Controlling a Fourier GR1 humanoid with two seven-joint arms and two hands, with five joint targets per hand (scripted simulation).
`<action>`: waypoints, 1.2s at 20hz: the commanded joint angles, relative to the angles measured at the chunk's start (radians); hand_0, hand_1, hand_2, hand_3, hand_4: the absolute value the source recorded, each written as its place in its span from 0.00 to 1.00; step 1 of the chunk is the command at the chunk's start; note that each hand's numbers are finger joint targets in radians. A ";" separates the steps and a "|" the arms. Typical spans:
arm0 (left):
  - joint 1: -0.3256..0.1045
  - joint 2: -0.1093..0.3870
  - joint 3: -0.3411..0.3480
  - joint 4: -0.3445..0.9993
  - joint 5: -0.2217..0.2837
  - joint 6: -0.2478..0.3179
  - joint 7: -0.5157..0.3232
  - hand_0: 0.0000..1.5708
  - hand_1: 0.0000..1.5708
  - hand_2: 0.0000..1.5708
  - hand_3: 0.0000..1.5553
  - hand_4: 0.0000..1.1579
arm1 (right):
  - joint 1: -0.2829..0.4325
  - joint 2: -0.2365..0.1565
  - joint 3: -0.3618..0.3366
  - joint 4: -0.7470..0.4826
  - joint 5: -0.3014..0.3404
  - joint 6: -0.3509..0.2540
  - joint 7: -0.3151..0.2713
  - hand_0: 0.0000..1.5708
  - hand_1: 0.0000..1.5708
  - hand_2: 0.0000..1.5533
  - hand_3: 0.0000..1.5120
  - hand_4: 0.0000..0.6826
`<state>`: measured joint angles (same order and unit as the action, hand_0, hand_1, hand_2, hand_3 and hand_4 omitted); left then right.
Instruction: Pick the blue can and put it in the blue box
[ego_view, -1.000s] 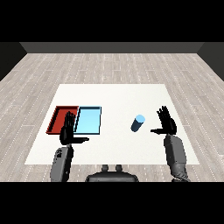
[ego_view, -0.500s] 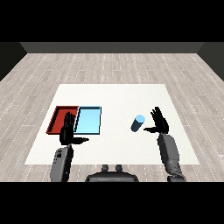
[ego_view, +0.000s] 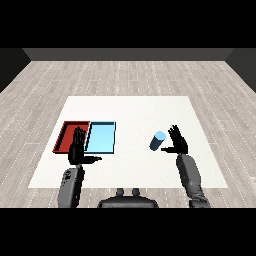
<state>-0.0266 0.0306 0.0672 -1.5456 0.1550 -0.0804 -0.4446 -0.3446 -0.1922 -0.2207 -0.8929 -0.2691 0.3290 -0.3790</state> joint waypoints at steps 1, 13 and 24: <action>0.008 0.005 0.003 -0.020 0.008 0.001 0.016 0.00 0.00 0.00 0.00 0.00 | 0.003 -0.002 0.007 0.056 0.005 0.015 -0.028 0.00 0.00 0.00 0.00 0.00; 0.029 -0.016 -0.025 -0.102 -0.002 0.026 0.043 0.00 0.00 0.00 0.00 0.00 | -0.057 0.022 0.022 0.148 0.007 0.018 -0.046 0.00 0.00 0.00 0.00 0.00; -0.011 0.030 0.035 0.050 0.019 -0.033 -0.037 0.00 0.00 0.00 0.00 0.00 | -0.196 0.030 0.012 0.314 0.025 0.001 -0.108 0.00 0.00 0.00 0.00 0.00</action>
<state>-0.0074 0.0438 0.0752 -1.5804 0.1572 -0.0824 -0.4403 -0.4897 -0.1569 -0.1931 -0.6531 -0.2395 0.3200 -0.4666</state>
